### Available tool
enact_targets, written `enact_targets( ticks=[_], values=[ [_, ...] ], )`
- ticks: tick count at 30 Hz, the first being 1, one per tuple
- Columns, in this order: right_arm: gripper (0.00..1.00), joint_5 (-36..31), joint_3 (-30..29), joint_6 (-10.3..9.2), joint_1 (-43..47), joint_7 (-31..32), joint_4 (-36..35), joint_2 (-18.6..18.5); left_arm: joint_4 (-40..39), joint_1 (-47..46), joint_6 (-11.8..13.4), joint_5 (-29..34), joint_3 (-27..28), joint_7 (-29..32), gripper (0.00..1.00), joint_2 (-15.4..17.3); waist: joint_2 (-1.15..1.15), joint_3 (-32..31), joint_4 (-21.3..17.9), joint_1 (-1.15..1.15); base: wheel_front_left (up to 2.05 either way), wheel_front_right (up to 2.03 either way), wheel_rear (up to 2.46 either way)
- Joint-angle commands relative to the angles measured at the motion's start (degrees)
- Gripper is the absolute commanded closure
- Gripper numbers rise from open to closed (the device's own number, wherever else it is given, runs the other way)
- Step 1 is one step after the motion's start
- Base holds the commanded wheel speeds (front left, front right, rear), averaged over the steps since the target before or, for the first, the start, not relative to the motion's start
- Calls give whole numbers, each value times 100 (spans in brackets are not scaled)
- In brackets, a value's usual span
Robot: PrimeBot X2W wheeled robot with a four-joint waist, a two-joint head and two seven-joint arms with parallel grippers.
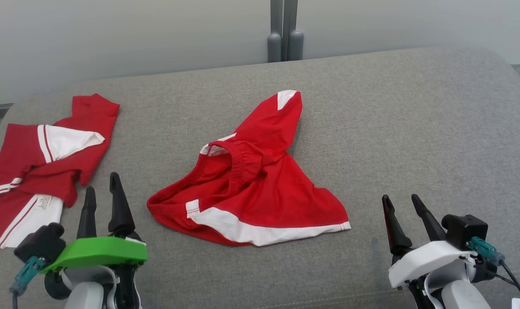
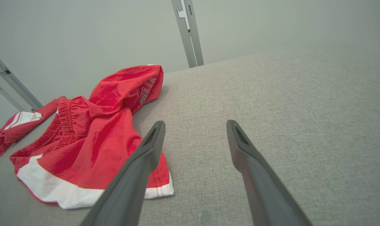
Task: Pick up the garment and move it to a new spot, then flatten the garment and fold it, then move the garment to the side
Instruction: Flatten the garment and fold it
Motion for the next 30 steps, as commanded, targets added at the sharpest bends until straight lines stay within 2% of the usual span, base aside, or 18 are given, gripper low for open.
enact_targets(
  ticks=[1,5,8,12,22,30],
  values=[
    [0,187,-24,0,47,-103,10,3,-146,205,-131,133,144,-13,0,-56,0,-87,71,0,0,0,0],
    [0,824,-69,0,43,-314,181,1,-665,565,-540,393,570,-13,0,-233,0,-231,201,0,0,0,0],
    [0,992,-18,0,19,-381,282,-4,-776,713,-630,590,583,-13,0,-260,0,-312,272,0,0,0,0],
    [0,886,29,0,-11,-451,362,-6,-923,933,-617,866,496,-8,0,-263,0,-406,340,0,0,0,0],
    [0,326,37,0,138,-418,347,-4,-1051,1635,-417,2129,237,-8,0,-261,0,-630,487,0,0,0,0],
    [0,-5,62,0,282,-190,212,-4,-527,1829,-546,2513,-33,115,0,87,0,-649,542,0,0,0,0]
  ],
)
